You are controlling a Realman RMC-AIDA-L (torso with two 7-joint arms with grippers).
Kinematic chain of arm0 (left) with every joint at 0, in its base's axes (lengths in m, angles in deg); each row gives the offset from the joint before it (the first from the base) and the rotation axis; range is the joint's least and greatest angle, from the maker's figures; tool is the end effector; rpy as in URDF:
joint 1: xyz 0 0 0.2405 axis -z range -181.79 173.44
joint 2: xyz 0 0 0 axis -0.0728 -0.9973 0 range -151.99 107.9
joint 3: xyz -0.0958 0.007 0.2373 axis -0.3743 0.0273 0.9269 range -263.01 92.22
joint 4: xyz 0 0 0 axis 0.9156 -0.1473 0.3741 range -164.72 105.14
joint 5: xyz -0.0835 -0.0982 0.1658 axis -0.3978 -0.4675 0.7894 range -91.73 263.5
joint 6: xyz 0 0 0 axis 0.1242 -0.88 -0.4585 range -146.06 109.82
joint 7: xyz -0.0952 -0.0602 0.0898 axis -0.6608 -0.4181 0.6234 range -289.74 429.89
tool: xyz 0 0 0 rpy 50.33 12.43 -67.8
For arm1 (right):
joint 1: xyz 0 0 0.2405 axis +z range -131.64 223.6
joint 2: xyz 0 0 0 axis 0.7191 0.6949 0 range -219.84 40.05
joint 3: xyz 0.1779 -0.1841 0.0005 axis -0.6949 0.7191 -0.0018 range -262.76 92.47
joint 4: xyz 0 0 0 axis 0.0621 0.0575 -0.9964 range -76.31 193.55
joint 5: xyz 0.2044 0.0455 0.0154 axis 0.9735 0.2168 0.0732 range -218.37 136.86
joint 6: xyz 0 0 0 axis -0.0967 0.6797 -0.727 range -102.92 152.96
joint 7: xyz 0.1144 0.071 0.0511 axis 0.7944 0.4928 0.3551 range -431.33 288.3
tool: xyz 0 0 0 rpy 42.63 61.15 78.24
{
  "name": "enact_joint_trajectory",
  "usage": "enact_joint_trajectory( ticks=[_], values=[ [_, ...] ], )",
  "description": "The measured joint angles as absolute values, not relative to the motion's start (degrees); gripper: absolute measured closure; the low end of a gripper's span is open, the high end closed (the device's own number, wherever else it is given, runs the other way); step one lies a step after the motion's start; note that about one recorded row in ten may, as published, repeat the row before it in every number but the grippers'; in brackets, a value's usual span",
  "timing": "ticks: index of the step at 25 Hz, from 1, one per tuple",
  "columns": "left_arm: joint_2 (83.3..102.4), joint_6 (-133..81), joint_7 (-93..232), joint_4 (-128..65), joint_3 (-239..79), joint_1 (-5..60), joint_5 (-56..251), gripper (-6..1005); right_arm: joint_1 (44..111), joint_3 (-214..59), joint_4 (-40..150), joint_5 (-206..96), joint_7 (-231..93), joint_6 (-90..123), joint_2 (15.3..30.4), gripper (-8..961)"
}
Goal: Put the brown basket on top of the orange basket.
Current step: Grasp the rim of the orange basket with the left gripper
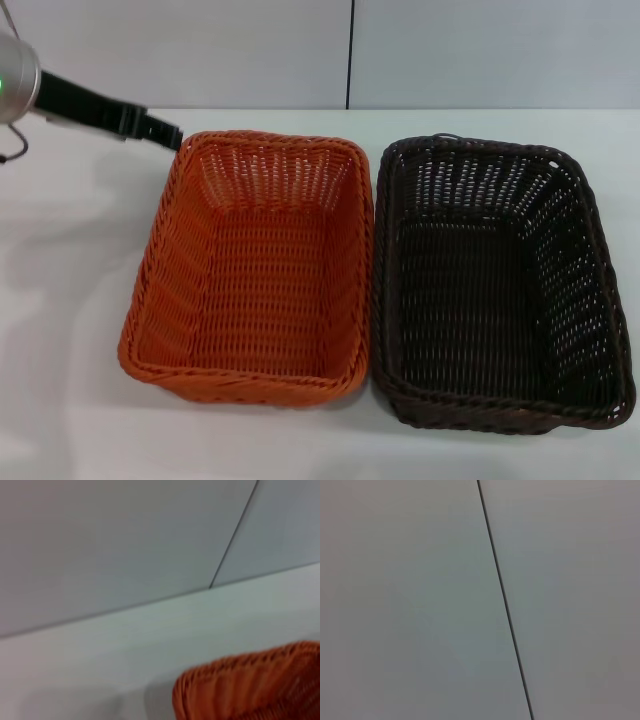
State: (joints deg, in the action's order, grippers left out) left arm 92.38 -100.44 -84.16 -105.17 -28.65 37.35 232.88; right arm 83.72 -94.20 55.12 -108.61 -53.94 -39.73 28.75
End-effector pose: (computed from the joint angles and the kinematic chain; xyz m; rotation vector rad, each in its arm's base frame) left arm -0.1709 0.4223 0.0993 -2.2153 -1.1464 -0.0170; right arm 0.3287 0.3920 0.0628 -1.2229 0.6275 0.8052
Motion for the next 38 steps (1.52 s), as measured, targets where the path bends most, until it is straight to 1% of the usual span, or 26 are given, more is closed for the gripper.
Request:
enact_joint_trajectory(
  ticks=[1, 9, 14, 38],
  values=[
    [93.49, -101.95, -84.35, -105.19, -29.47, 36.70, 234.94, 297, 83.75, -94.21, 55.07, -108.61, -53.95, -39.73, 28.75, 396],
    [94.97, -102.58, -84.51, -104.20, -29.76, 34.24, 236.30, 299, 84.31, -94.29, 55.02, -108.61, -53.94, -39.75, 28.72, 396],
    [95.68, -102.33, -84.53, -102.88, -29.76, 33.75, 238.06, 301, 84.39, -94.29, 55.03, -108.61, -53.94, -39.76, 28.68, 396],
    [95.77, -99.82, -84.12, -94.61, -29.17, 34.30, 237.94, 307, 84.42, -94.28, 54.71, -108.61, -54.03, -38.26, 28.66, 396]
  ],
)
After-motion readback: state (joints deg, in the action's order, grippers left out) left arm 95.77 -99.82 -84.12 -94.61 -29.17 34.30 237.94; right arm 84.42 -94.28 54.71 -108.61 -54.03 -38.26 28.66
